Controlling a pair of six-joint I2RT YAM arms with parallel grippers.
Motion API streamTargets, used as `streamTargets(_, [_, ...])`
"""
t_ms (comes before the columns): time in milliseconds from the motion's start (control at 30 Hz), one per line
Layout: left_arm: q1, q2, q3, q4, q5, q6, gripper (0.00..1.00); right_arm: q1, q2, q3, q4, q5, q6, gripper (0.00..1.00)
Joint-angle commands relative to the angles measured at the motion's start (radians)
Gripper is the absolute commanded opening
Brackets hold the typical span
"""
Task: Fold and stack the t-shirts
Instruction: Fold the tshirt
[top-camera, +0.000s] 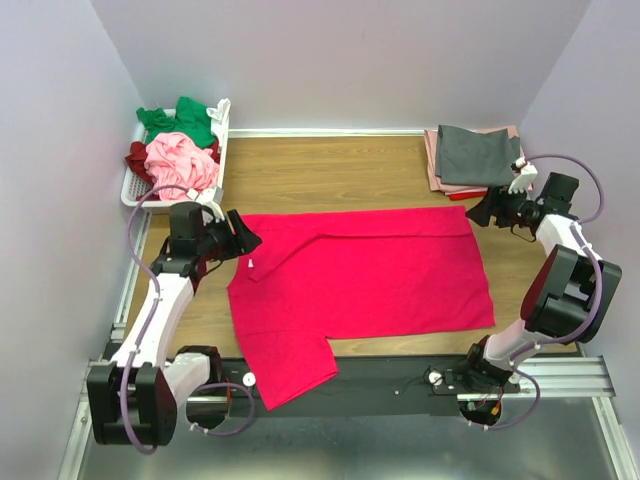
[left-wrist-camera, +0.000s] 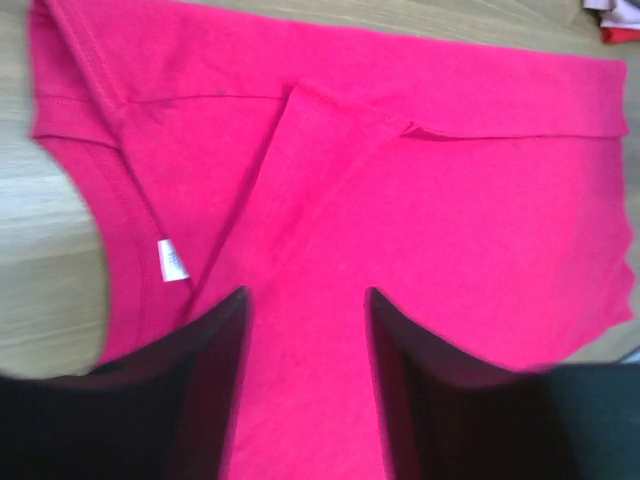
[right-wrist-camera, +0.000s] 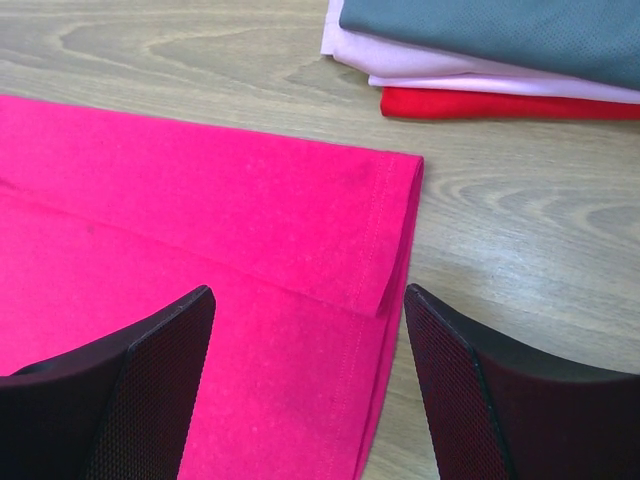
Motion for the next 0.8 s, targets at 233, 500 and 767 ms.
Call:
streamTargets(233, [-0.011,0.217,0.236,-0.029,0.036,0.132,0.74,-0.001,-0.024,0.003,-0.019,-0.086,0.013,0.83])
streamTargets(500, [-0.123,0.505,0.365,-0.072,-0.116,0.225,0.59,-0.001,-0.015,-0.001,-0.030,-0.106,0.007,0.84])
streamTargets(767, [-0.215,0.696,0.456,-0.111,-0.230,0.243,0.52,-0.001,-0.009,-0.004,-0.033,-0.103,-0.001,0.84])
